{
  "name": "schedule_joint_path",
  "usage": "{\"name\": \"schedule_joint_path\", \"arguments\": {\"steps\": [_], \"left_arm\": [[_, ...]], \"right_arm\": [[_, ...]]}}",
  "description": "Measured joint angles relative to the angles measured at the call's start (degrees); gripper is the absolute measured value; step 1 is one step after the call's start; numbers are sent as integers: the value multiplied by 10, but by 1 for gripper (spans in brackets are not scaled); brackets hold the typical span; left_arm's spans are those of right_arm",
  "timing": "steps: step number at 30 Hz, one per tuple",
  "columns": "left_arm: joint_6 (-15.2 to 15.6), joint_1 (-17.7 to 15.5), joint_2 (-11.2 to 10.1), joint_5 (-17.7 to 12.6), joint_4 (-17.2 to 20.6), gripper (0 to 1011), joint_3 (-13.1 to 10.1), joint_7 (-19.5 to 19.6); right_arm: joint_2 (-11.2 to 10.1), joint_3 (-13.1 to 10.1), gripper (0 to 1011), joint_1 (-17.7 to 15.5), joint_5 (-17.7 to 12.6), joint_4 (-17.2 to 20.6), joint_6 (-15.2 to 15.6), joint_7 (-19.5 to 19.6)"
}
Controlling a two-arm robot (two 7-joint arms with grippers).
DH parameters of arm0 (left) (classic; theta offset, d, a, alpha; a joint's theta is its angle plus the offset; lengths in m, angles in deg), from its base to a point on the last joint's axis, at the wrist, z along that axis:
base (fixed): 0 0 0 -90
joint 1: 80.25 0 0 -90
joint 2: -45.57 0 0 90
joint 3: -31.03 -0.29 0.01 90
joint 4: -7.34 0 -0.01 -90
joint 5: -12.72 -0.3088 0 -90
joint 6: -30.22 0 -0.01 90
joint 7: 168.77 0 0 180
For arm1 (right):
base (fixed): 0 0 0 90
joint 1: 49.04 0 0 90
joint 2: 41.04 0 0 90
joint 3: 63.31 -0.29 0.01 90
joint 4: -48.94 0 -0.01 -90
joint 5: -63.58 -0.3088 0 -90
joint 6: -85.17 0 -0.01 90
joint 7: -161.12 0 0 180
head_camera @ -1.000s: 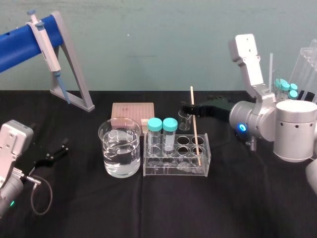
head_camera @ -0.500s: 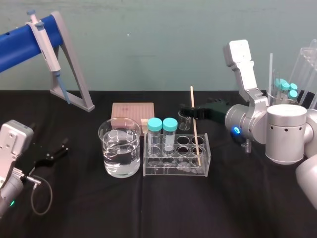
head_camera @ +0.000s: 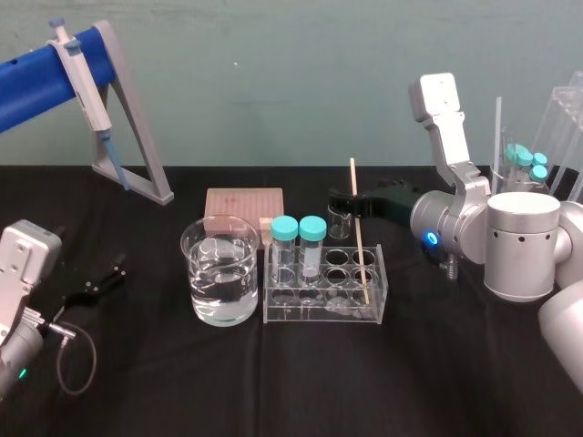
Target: Hold the thermometer with one hand and immerse one end into the beaker, then reinsert it into the test tube rack.
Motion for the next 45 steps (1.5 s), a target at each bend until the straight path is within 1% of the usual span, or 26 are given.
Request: {"name": "schedule_joint_path", "arguments": {"steps": [9, 13, 14, 15, 17, 20, 21, 22, 23, 24, 26, 27, 28, 31, 32, 37, 40, 42, 45], "left_arm": [[0, 0, 0, 0, 0, 1004, 0, 0], [0, 0, 0, 0, 0, 1004, 0, 0], [0, 0, 0, 0, 0, 1004, 0, 0], [0, 0, 0, 0, 0, 1004, 0, 0], [0, 0, 0, 0, 0, 1004, 0, 0], [0, 0, 0, 0, 0, 1004, 0, 0], [0, 0, 0, 0, 0, 1004, 0, 0], [0, 0, 0, 0, 0, 1004, 0, 0], [0, 0, 0, 0, 0, 1004, 0, 0], [0, 0, 0, 0, 0, 1004, 0, 0], [0, 0, 0, 0, 0, 1004, 0, 0], [0, 0, 0, 0, 0, 1004, 0, 0], [0, 0, 0, 0, 0, 1004, 0, 0], [0, 0, 0, 0, 0, 1004, 0, 0], [0, 0, 0, 0, 0, 1004, 0, 0], [0, 0, 0, 0, 0, 1004, 0, 0], [0, 0, 0, 0, 0, 1004, 0, 0], [0, 0, 0, 0, 0, 1004, 0, 0], [0, 0, 0, 0, 0, 1004, 0, 0]], "right_arm": [[-1, 1, 998, 0, -1, 2, 1, 0], [-1, 1, 929, 0, -1, 2, 1, 0], [-2, 1, 886, 0, -1, 2, 1, 0], [-2, 1, 886, 0, -1, 2, 1, 0], [-2, 1, 840, 0, -1, 2, 1, 0], [-2, 1, 735, 0, -1, 3, 1, 0], [-2, 1, 735, 0, -1, 3, 1, 0], [-2, 1, 671, 0, -1, 3, 1, 0], [-2, 1, 652, 0, -1, 3, 1, 0], [-2, 1, 596, 0, -1, 3, 1, 0], [-2, 1, 550, 0, -2, 3, 1, 0], [-2, 1, 488, 0, -2, 3, 2, 0], [-2, 1, 488, 0, -2, 3, 2, 0], [-2, 1, 392, 0, -2, 3, 2, 0], [-2, 1, 342, 0, -2, 3, 2, 0], [-2, 1, 204, 0, -2, 3, 2, 0], [-2, 1, 92, 0, -2, 3, 2, 0], [-2, 1, 57, 0, -2, 3, 2, 0], [-2, 1, 52, 0, -2, 3, 2, 0]]}}
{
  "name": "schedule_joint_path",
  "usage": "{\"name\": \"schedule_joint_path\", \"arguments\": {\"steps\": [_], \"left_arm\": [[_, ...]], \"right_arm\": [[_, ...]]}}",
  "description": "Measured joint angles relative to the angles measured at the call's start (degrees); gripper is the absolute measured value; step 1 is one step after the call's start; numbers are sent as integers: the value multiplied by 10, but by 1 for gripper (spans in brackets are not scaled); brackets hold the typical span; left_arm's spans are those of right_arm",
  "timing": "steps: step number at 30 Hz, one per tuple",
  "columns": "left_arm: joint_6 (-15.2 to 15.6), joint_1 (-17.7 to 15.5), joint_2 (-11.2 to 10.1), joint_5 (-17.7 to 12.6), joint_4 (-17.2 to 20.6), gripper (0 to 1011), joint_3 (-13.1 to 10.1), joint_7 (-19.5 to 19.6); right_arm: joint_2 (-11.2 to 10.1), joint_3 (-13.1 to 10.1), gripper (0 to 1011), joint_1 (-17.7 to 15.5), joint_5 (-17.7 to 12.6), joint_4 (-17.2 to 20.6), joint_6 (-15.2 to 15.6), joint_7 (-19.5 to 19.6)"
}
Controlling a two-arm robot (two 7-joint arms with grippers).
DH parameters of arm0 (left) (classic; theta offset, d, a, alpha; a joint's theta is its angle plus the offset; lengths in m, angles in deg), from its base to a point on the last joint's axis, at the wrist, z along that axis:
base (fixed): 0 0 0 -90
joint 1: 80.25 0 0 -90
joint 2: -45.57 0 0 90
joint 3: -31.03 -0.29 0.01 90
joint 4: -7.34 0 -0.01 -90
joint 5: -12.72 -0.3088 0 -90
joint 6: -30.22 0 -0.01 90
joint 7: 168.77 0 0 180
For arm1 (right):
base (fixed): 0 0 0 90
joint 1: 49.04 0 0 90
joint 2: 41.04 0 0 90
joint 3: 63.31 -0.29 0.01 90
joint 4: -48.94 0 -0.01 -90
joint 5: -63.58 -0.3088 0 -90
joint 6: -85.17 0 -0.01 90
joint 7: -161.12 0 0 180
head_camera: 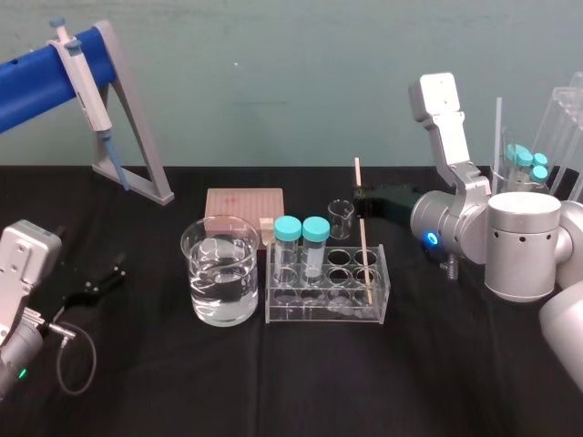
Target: Hold the thermometer with one hand and immerse one end into the beaker, then reinsert it into the test tube rack.
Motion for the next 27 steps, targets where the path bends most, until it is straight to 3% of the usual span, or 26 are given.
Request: {"name": "schedule_joint_path", "arguments": {"steps": [9, 27], "left_arm": [[0, 0, 0, 0, 0, 1004, 0, 0], [0, 0, 0, 0, 0, 1004, 0, 0]], "right_arm": [[0, -2, 52, -1, 0, 1, -1, -1], [9, -54, 52, -35, -12, 26, -8, -30]]}}
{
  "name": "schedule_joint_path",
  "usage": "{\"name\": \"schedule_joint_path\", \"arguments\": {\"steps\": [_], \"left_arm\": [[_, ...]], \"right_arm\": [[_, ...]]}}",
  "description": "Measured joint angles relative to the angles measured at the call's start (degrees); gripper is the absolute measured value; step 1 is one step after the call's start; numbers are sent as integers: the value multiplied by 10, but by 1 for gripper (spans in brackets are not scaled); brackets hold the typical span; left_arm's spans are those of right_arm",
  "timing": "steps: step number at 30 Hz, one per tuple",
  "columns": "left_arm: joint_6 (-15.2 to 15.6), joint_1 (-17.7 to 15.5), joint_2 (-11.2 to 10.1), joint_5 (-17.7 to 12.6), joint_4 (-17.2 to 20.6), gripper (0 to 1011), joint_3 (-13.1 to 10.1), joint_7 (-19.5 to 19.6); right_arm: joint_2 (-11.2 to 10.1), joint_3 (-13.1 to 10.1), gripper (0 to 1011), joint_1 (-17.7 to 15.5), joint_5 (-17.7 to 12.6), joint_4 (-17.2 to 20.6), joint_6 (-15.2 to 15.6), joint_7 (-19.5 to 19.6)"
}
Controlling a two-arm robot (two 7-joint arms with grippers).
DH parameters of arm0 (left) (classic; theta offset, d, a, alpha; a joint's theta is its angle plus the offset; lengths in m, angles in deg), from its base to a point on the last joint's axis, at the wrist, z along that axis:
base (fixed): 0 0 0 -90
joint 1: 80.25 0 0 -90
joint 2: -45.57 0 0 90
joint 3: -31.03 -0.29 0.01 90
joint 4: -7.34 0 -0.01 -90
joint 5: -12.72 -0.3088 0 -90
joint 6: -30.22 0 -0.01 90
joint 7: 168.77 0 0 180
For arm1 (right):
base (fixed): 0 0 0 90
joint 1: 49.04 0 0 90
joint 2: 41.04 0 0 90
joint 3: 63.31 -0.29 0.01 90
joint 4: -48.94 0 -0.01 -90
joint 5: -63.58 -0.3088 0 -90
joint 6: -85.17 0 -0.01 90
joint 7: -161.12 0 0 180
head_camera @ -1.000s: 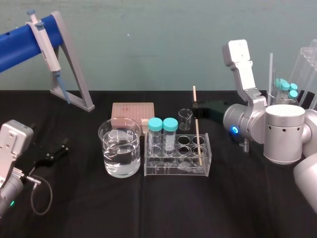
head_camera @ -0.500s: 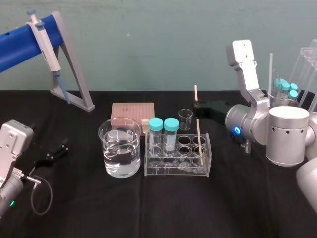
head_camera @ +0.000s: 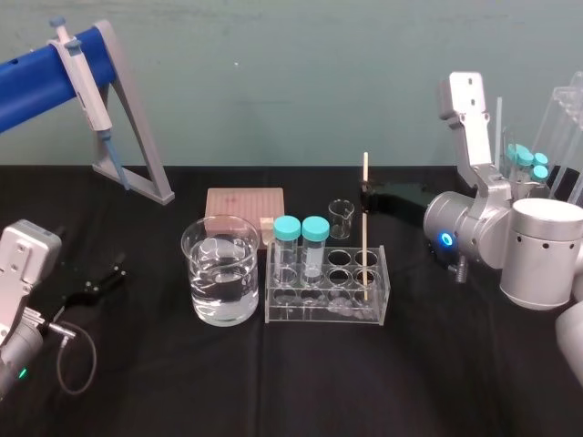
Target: Hold the thermometer with one hand and immerse one end into the beaker, then reinsert it into the test tube rack.
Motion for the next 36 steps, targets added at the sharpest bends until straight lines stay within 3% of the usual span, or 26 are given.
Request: {"name": "schedule_joint_path", "arguments": {"steps": [8, 18, 28, 36], "left_arm": [[0, 0, 0, 0, 0, 1004, 0, 0], [0, 0, 0, 0, 0, 1004, 0, 0], [0, 0, 0, 0, 0, 1004, 0, 0], [0, 0, 0, 0, 0, 1004, 0, 0]], "right_arm": [[-6, -12, 52, -18, 12, 19, -44, -17], [-18, -23, 52, -47, 43, 51, -120, -38], [-29, -48, 52, -64, 28, 86, -155, -73], [-40, -47, 52, -53, 13, 100, -178, -101]]}}
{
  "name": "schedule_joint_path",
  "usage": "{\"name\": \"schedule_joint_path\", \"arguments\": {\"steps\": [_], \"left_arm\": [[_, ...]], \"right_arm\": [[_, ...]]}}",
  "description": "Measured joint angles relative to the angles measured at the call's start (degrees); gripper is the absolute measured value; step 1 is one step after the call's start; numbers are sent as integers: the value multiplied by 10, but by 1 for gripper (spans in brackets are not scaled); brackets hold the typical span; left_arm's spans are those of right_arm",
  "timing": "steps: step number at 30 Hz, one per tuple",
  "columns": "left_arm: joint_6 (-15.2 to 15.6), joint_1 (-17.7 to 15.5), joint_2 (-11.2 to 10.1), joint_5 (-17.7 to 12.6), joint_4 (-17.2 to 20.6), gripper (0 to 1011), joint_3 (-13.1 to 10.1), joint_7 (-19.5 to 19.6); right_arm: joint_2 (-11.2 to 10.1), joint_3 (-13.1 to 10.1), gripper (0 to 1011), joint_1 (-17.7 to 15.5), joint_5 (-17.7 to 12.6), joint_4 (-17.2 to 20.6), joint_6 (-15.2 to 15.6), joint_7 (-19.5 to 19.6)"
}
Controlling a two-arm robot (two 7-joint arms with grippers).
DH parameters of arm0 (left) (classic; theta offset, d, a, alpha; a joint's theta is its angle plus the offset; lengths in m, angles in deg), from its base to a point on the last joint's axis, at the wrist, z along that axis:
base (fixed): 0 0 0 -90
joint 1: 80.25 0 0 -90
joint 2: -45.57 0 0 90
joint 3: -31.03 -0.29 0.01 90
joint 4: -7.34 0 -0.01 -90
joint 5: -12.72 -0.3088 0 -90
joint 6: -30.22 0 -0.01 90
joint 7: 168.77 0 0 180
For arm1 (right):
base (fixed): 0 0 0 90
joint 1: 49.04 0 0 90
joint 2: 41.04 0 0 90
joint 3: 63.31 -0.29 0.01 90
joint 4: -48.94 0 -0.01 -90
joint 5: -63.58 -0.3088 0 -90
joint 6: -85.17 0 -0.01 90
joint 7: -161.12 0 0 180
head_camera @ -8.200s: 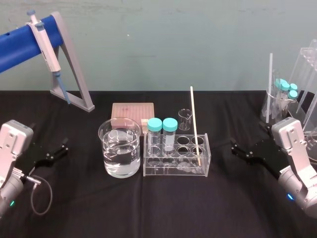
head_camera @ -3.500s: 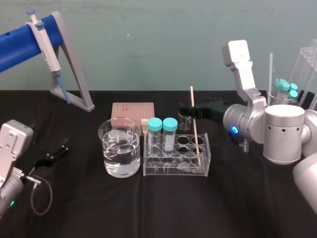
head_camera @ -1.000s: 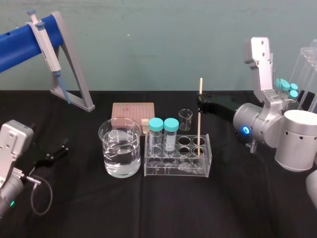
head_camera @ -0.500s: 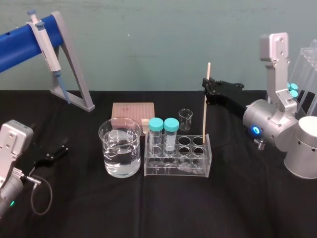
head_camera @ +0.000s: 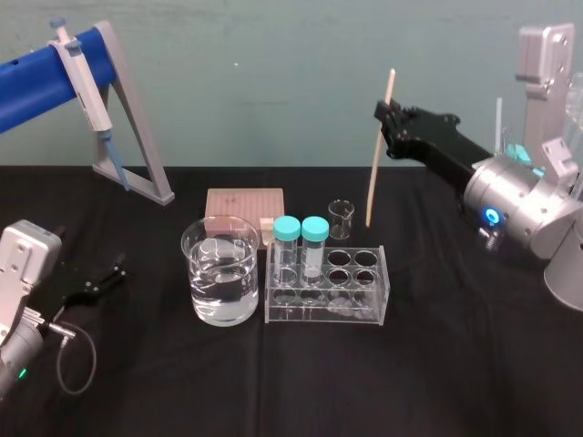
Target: Hold the thermometer with one hand and immerse one end into the beaker, then reinsert it into the test tube rack.
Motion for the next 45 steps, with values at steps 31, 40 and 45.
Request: {"name": "schedule_joint_path", "arguments": {"steps": [31, 40, 45], "left_arm": [[0, 0, 0, 0, 0, 1004, 0, 0], [0, 0, 0, 0, 0, 1004, 0, 0], [0, 0, 0, 0, 0, 1004, 0, 0]], "right_arm": [[31, 125, 52, 101, -46, -22, -13, -80], [47, 160, 52, 118, -38, -67, -53, -100], [57, 175, 52, 127, -30, -106, -82, -115]]}}
